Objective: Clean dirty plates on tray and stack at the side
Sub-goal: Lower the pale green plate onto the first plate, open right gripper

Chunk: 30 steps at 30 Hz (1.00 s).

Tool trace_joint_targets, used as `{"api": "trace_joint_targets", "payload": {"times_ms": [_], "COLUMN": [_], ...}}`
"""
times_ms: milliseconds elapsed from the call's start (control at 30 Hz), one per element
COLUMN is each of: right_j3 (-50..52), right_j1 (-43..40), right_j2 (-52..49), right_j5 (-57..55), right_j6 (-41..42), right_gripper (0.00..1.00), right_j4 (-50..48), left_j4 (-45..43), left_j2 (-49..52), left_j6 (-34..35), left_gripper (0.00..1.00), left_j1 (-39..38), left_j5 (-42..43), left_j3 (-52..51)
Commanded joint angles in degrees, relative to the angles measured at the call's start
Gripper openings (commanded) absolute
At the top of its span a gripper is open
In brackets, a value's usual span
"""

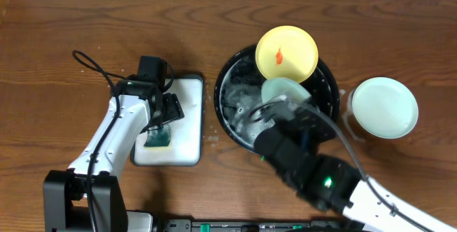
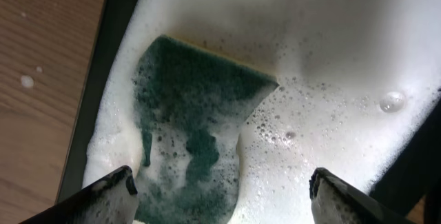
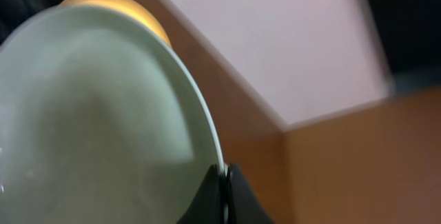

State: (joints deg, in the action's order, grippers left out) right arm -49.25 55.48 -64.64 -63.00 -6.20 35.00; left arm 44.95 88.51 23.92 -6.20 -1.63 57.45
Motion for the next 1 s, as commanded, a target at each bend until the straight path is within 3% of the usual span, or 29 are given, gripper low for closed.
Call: {"api": "trace_joint_targets", "payload": {"times_ms": [0,267,567,733,967], "right_j3": [-0.8,-1.6,-1.5,-1.5,-1.5], "right_j1": [-8.5,-31.8,-66.3,-80.6,-88.9], "right_j2": [-0.5,4.0,5.8,0.7,-9.3], "right_j5": [12.8,39.6,62.4,66.7,65.8], "right_j6": [14.3,23.1,26.2,29.9,29.9], "right_gripper": [0.01,0.01,0.01,0.01,0.01], "right_j4": [3.0,4.8,4.4,2.8,1.6], "left_j4": [0.1,0.1,0.1,0.1,0.1], "left_j2": [-0.1,-0.1,-0.1,-0.1,-0.1], "left_j6": [-0.3,-0.3,-0.3,-0.3,-0.3], "left_gripper": [0.82,0.82,0.82,0.82,0.82], "left_j1": [0.2,0.2,0.2,0.2,0.2], "left_j5": [-0.3,-0.3,-0.3,-0.3,-0.3], "left_j3": [0.1,0.1,0.1,0.1,0.1]}}
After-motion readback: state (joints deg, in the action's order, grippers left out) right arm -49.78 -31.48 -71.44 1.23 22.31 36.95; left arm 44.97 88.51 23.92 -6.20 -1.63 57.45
